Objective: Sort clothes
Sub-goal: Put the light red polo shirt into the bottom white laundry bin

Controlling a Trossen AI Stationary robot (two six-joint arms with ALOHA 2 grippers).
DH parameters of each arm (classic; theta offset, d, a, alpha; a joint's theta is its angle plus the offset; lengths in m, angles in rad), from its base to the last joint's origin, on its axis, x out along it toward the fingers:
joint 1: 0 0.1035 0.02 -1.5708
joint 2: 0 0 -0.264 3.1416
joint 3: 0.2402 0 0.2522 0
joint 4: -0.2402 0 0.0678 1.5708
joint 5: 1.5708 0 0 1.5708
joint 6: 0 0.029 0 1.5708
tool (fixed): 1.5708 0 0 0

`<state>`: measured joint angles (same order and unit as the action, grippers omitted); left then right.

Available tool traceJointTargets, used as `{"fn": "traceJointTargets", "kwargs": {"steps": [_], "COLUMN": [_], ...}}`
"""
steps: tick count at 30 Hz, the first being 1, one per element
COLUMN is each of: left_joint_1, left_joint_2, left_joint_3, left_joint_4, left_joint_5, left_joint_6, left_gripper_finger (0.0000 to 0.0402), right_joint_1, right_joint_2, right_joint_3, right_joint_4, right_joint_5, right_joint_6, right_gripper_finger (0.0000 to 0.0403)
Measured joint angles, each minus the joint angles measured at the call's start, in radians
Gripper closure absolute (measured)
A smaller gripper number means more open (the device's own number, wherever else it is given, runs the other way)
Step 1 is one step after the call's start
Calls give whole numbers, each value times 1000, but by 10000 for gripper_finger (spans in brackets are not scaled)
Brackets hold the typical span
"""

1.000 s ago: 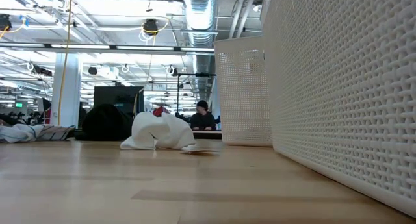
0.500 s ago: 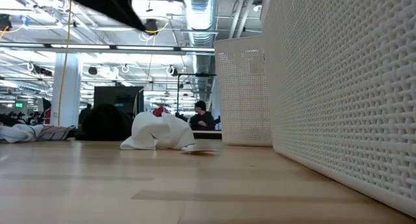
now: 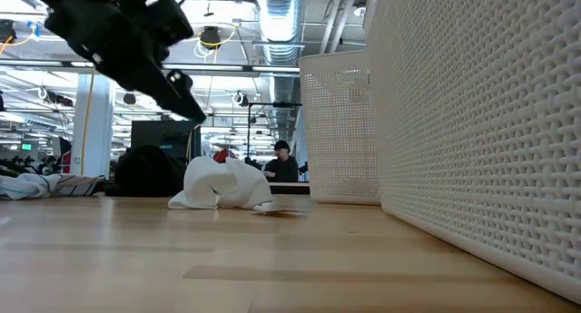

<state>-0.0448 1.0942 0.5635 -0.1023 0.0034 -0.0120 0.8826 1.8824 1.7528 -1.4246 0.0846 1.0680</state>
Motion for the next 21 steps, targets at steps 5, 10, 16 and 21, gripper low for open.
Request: {"fn": "traceJointTargets", "kwargs": {"steps": [5, 10, 16, 21], "left_joint_1": [34, 47, 62, 66], "left_joint_2": [92, 237, 422, 546], "left_joint_3": [-14, -14, 44, 122], "left_joint_4": [36, 146, 210, 205], "left_joint_5": [22, 27, 63, 62], "left_joint_6": [-20, -42, -63, -37], "left_gripper_finger": [40, 40, 41, 80], "right_joint_1": [-6, -15, -19, -20], "right_joint_2": [-1, -1, -1, -1], "right_joint_3": [-75, -129, -180, -201], "right_joint_4": [24, 59, 123, 132], "right_joint_5": [-44, -68, -69, -61], "right_joint_6": [8, 8, 6, 22], "right_gripper_finger": [392, 392, 387, 360]}}
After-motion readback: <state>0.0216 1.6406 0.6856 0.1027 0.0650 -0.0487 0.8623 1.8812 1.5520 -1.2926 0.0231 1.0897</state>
